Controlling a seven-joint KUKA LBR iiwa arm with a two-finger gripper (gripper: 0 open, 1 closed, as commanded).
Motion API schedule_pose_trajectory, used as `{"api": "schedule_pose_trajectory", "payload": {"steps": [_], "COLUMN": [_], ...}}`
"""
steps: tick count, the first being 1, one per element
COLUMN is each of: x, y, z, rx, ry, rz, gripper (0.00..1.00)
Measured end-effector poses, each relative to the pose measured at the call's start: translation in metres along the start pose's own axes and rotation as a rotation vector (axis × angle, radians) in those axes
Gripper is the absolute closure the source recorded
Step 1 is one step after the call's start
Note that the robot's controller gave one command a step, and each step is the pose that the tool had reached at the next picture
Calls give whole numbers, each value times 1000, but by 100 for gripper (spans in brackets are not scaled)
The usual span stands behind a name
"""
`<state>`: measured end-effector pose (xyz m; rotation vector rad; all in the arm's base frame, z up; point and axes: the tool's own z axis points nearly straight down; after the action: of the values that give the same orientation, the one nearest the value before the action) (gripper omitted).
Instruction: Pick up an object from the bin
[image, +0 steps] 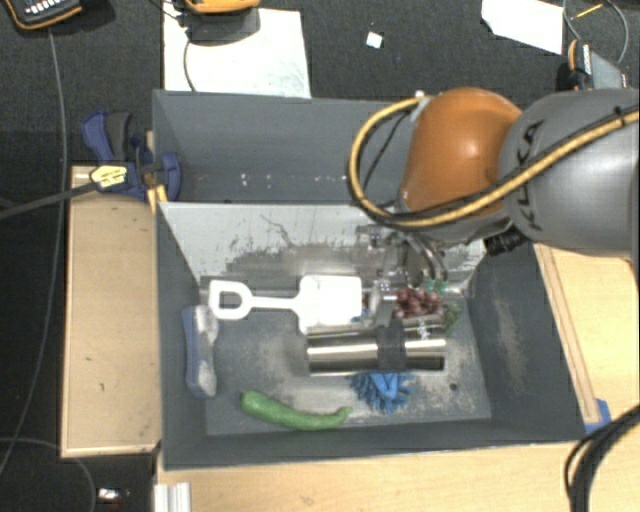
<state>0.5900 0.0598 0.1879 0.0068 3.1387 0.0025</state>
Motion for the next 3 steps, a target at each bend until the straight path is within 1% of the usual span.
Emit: {"api": "schedule_pose_trajectory", "payload": {"steps": [2, 3], "x": [0, 10], "y": [0, 34], "z": [4, -28], "rx": [0, 1], "ry": [-2, -3], "rz": [10, -220], "gripper": [0, 0]}}
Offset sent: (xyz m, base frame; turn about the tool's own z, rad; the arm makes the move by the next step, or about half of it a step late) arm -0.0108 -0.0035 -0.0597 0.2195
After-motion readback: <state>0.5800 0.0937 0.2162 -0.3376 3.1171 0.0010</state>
